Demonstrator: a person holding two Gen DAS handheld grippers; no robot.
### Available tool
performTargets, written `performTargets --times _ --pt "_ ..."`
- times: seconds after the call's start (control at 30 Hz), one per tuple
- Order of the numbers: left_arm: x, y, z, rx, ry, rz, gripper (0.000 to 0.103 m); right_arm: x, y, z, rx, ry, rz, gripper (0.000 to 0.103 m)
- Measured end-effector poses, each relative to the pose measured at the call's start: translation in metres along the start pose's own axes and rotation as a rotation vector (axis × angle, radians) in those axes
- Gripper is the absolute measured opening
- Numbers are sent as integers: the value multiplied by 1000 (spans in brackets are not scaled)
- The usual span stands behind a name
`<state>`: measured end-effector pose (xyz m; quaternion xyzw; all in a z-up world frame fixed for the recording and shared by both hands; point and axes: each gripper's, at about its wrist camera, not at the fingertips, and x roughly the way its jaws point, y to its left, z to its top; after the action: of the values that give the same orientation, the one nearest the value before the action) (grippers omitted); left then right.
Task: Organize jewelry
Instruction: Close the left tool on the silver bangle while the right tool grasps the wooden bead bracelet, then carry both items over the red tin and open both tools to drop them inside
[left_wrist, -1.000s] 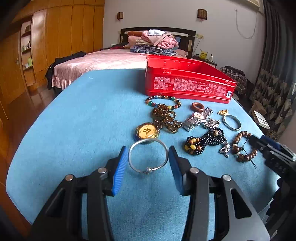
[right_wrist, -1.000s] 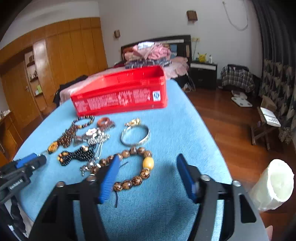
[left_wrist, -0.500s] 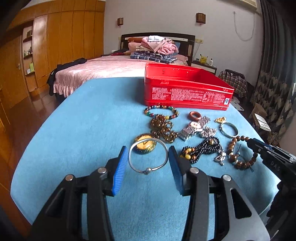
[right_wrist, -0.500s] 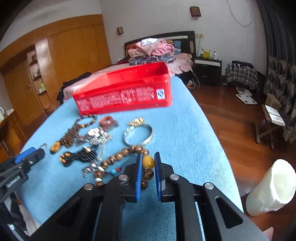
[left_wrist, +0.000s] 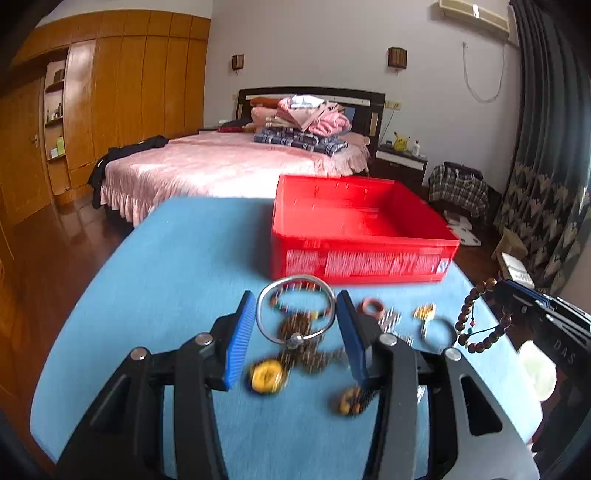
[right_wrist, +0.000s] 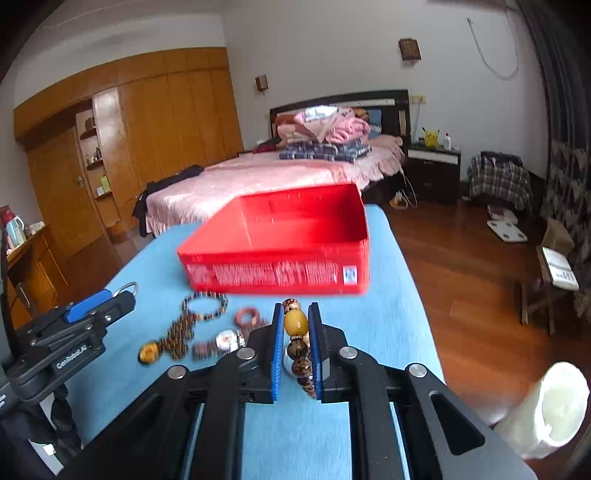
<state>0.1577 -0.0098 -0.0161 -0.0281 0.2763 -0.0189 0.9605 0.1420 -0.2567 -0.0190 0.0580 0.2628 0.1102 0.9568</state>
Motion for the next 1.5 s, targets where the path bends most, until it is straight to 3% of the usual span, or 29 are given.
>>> performTargets --times 0.3,0.5,0.7,0.93,0.97,1.03,1.07,1.5 --pt "29 -16 62 -2 -67 -40 44 23 7 60 -33 -77 28 13" --pt "68 -31 94 18 -60 -65 44 56 2 98 -26 -106 41 13" --pt "110 -38 104 24 -28 -62 44 93 -13 110 -6 -98 36 13" --pt "138 -34 98 30 21 -53 45 125 -21 100 12 -54 25 13" --pt "140 -34 97 28 25 -53 46 128 -22 99 12 -48 22 14" --pt "140 -30 96 25 23 -53 59 130 -23 98 16 -48 18 33" --pt "139 -28 96 26 19 -51 60 130 -24 97 14 -53 11 41" --pt "94 0 85 27 -25 2 76 87 -19 81 25 -108 -14 56"
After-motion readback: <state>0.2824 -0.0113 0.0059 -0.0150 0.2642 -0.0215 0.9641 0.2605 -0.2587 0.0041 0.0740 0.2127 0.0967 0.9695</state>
